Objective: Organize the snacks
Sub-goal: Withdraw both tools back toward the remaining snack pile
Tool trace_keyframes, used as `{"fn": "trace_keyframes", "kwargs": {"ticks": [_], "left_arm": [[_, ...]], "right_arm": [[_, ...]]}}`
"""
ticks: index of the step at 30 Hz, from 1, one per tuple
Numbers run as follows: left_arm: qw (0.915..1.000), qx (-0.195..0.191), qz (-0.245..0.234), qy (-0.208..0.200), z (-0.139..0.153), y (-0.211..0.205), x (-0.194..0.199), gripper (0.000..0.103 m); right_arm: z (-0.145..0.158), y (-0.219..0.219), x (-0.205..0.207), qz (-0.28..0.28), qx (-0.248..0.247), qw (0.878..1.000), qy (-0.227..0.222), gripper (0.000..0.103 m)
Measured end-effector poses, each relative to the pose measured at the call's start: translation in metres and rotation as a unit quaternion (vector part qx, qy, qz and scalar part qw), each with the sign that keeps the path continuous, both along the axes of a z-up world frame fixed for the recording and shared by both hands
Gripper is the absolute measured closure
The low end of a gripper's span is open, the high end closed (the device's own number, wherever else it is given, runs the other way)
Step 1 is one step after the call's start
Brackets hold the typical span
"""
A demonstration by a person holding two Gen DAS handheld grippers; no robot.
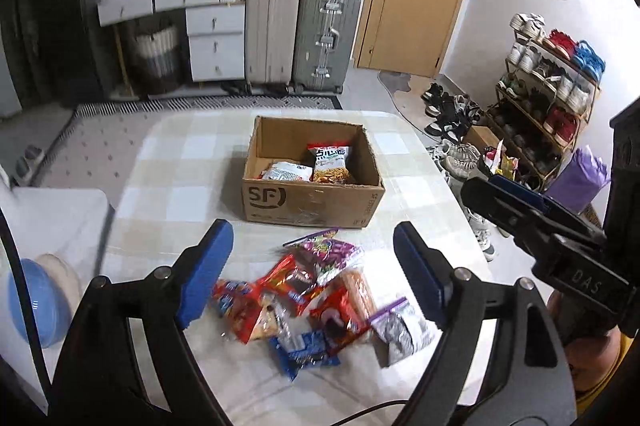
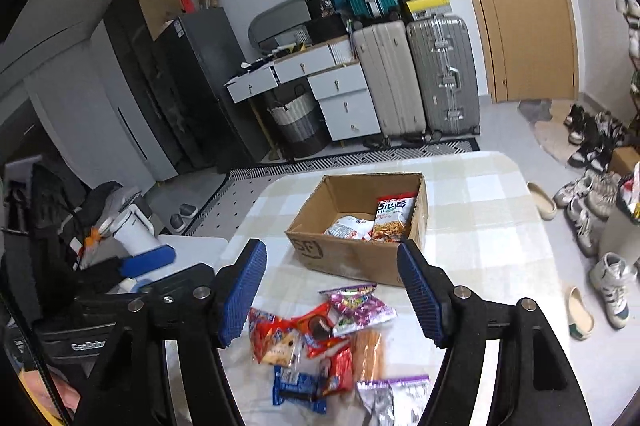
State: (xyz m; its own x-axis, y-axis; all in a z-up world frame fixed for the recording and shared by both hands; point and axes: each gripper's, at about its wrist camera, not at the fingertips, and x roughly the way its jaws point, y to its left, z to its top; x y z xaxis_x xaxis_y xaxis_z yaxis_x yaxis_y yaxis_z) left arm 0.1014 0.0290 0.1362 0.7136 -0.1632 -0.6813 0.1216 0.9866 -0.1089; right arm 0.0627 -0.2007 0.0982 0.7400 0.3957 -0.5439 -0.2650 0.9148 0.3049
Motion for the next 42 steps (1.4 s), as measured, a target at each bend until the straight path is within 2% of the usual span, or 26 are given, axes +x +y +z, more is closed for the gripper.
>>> {"fn": "trace_keyframes", "kwargs": {"ticks": [4,7,12,16,19,20,21,22,25,27,31,35,39,42], "left_arm": [[0.999,0.004,0.01,-0.044,0.02,0.0,-0.054,0.021],[0.997,0.003,0.02,-0.074,0.026,0.004,-0.091,0.021],[0.9934,0.009,0.035,-0.109,0.017,0.009,-0.142,0.018],[0.9874,0.046,0.053,-0.142,0.002,0.011,-0.172,0.015],[0.9869,0.04,0.054,-0.146,-0.011,0.015,-0.178,0.014],[0.9871,0.038,0.054,-0.146,-0.015,0.017,-0.179,0.014],[0.987,0.036,0.054,-0.147,-0.021,0.019,-0.177,0.01],[0.9858,0.039,0.059,-0.152,-0.025,0.02,-0.182,0.0],[0.9812,0.051,0.064,-0.174,-0.039,0.024,-0.178,0.001],[0.9828,0.054,0.063,-0.165,-0.05,0.025,-0.169,0.001],[0.9847,0.034,0.071,-0.156,-0.074,0.033,-0.147,0.001],[0.9852,0.037,0.075,-0.149,-0.101,0.035,-0.127,0.001],[0.9903,0.039,0.07,-0.113,-0.123,0.035,-0.106,0.001],[0.9892,0.048,0.081,-0.113,-0.129,0.032,-0.097,0.001]], "right_arm": [[0.004,-0.001,-0.035,0.004,-0.003,1.0,-0.023,0.024],[0.0,-0.005,-0.065,0.003,-0.005,0.999,-0.038,0.024],[-0.013,-0.007,-0.102,0.007,-0.007,0.999,-0.051,0.024],[-0.028,-0.005,-0.129,0.009,-0.008,0.998,-0.065,0.022],[-0.039,0.0,-0.14,0.007,-0.021,0.997,-0.08,0.013],[-0.043,0.002,-0.141,0.007,-0.024,0.996,-0.086,0.013],[-0.049,0.003,-0.146,0.008,-0.028,0.995,-0.091,0.013],[-0.055,0.004,-0.148,0.01,-0.029,0.995,-0.093,0.013],[-0.072,0.008,-0.149,0.014,-0.031,0.995,-0.092,0.013],[-0.084,0.011,-0.147,0.013,-0.037,0.995,-0.091,0.013],[-0.103,0.012,-0.137,0.01,-0.043,0.994,-0.097,0.012],[-0.122,0.009,-0.123,0.011,-0.043,0.994,-0.098,0.012],[-0.138,0.004,-0.108,0.008,-0.031,0.996,-0.085,0.012],[-0.145,0.0,-0.096,0.005,-0.025,0.997,-0.069,0.012]]}}
